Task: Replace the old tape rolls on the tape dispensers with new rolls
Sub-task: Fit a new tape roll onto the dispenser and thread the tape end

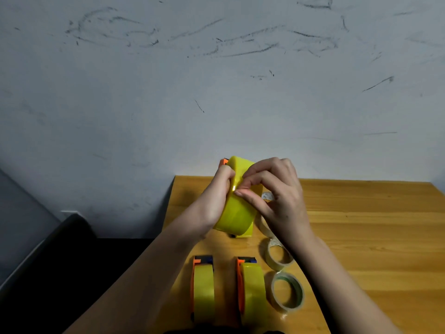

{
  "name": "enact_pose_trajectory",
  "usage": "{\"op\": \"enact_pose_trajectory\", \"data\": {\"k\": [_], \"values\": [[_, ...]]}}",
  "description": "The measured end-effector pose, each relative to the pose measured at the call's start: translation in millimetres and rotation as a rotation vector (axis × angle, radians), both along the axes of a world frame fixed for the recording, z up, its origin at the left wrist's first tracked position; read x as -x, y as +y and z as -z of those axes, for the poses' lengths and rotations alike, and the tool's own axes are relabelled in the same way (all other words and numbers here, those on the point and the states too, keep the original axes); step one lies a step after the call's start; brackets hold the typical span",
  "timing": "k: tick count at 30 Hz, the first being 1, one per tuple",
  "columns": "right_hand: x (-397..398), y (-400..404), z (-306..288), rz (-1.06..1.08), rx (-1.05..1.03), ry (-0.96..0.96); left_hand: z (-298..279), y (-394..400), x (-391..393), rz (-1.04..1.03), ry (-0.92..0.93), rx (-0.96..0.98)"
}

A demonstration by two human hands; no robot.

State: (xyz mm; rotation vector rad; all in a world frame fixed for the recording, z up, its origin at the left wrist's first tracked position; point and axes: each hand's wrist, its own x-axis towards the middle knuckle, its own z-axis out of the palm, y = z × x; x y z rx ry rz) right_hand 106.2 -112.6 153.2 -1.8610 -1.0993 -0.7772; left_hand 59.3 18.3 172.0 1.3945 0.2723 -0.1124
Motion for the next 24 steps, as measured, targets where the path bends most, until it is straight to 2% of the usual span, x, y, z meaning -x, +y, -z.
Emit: {"op": "enact_pose_trajectory", "data": {"k": [3,8,13,19,24], "values": [[-3.2,-2.0,-1.8,-0.021,0.04,0.019,4.7,-1.3,-0.4,0.026,0.016,0.013],[-2.6,-10.6,-6.0,-0.159,0.116,0.218,10.2,5.1,-0.2,0.033,0.056,0.039],[-6.0,-10.9,-4.6,-0.123,0.113,0.212,8.0,4.7,-2.4,-0.015,0.111,-0.024],[-6.3,-9.4,-2.5,-0.079,0.083,0.087,12.7,4.6,-7.7,-0.031,0.093,0.014],[0.3,-8.2,7.1,0.084,0.109,-0.25,26.8,-0.4,-15.6,-0.097,0.027,0.068]]}}
